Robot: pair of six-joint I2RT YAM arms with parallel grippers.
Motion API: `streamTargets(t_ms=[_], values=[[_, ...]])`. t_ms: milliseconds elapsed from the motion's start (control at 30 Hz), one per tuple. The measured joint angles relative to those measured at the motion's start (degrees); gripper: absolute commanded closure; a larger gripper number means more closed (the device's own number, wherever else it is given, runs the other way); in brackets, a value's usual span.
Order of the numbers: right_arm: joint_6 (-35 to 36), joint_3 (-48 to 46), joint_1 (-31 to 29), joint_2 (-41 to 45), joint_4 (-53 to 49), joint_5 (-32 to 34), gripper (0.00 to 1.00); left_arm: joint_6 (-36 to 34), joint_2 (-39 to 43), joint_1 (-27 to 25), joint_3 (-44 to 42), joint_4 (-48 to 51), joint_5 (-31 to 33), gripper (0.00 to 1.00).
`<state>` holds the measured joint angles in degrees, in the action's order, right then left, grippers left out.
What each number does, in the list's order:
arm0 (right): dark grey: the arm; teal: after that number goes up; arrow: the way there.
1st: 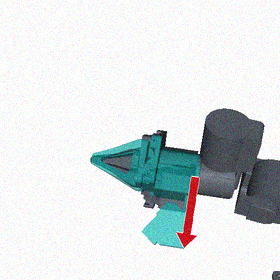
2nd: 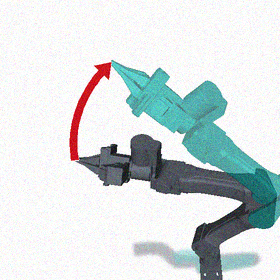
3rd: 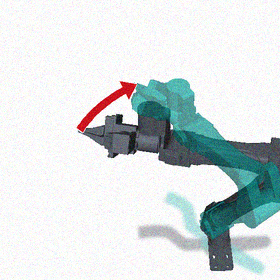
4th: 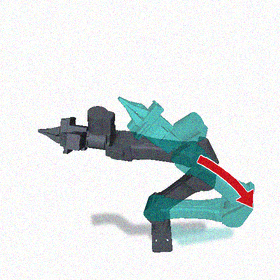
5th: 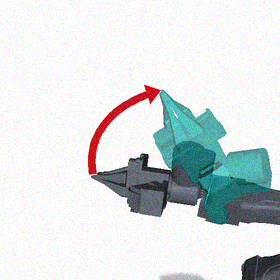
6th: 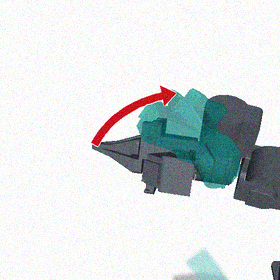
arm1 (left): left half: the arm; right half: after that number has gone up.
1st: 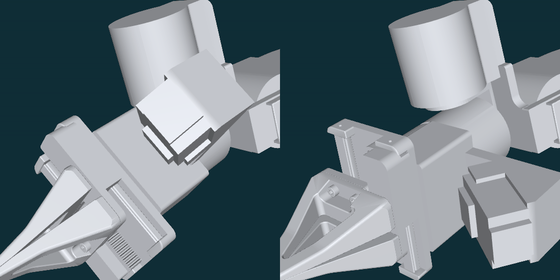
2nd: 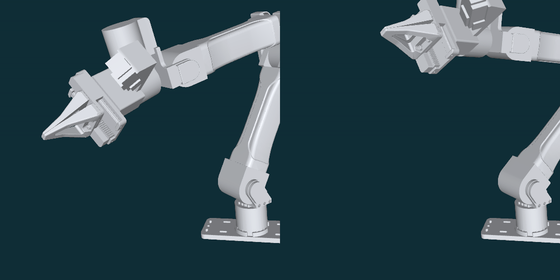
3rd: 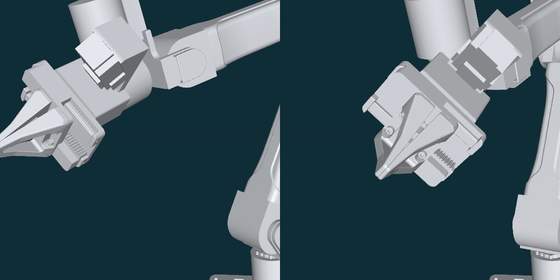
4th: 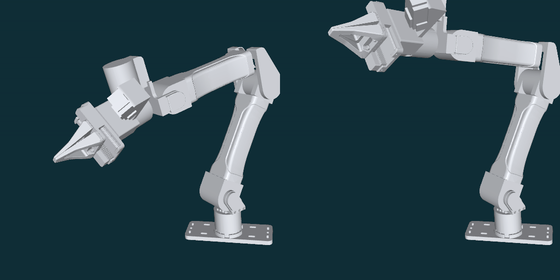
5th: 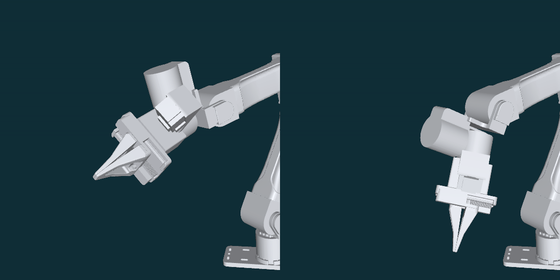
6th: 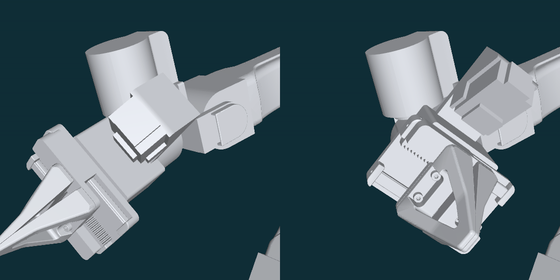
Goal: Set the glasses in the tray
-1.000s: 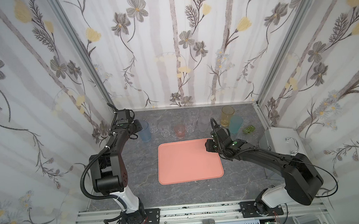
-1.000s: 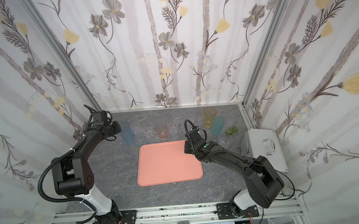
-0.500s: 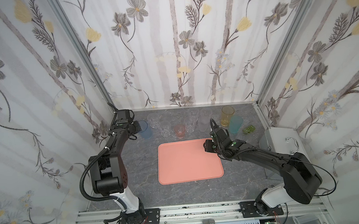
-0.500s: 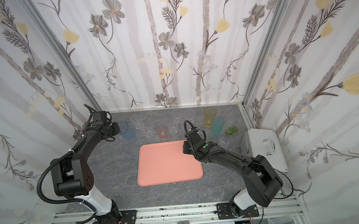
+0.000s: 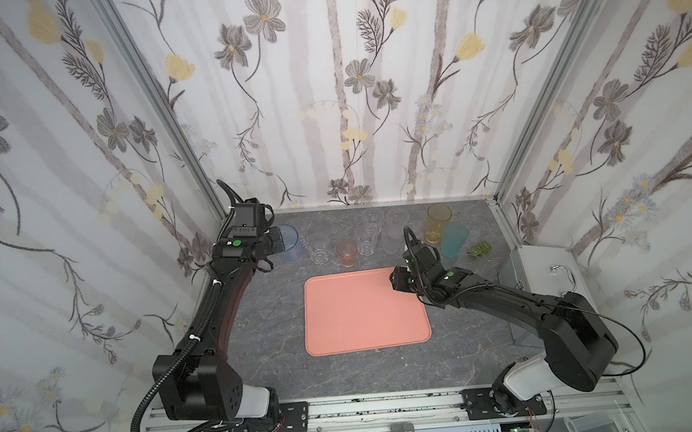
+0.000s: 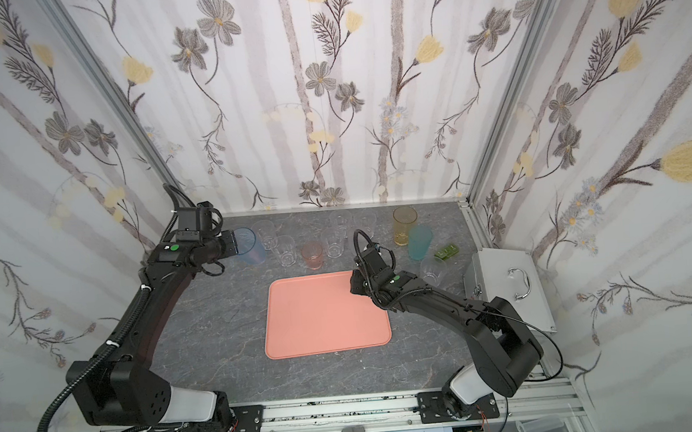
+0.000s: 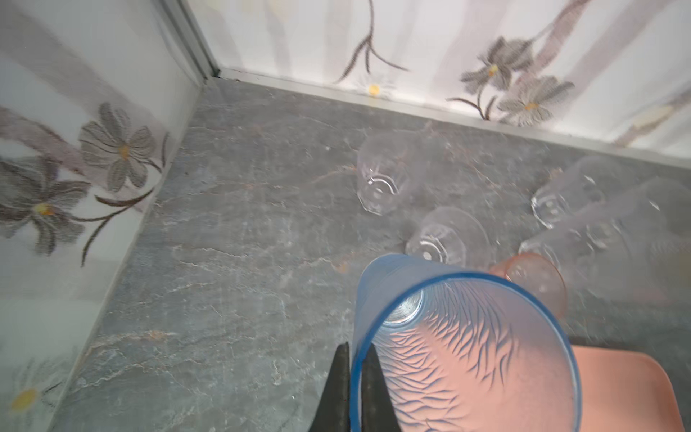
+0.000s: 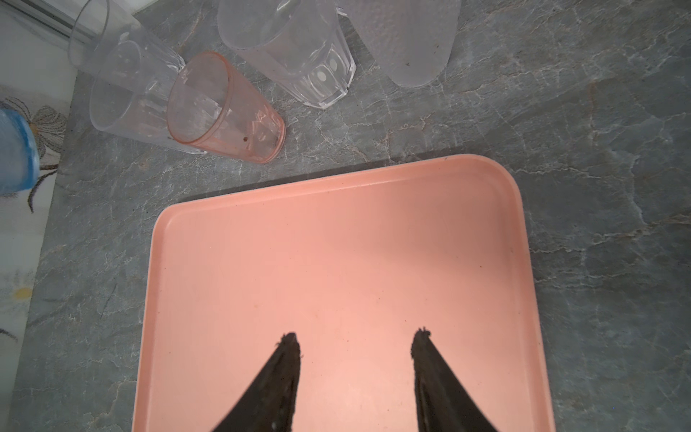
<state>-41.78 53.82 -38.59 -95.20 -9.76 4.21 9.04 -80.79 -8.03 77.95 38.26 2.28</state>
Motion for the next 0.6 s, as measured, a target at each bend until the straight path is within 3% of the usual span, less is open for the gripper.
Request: streamTargets(t_ms=[233, 600], values=[[-0.15, 1.73, -1.01, -2.58, 0.11, -1.51, 0.51, 0.00, -0.33, -6.93, -4.94, 6.32, -1.90, 1.00], [-0.17, 1.57, -2.36, -3.78, 0.68, -2.32, 0.51, -1.62, -8.61, -8.63, -3.61, 7.87, -2.23, 1.00]])
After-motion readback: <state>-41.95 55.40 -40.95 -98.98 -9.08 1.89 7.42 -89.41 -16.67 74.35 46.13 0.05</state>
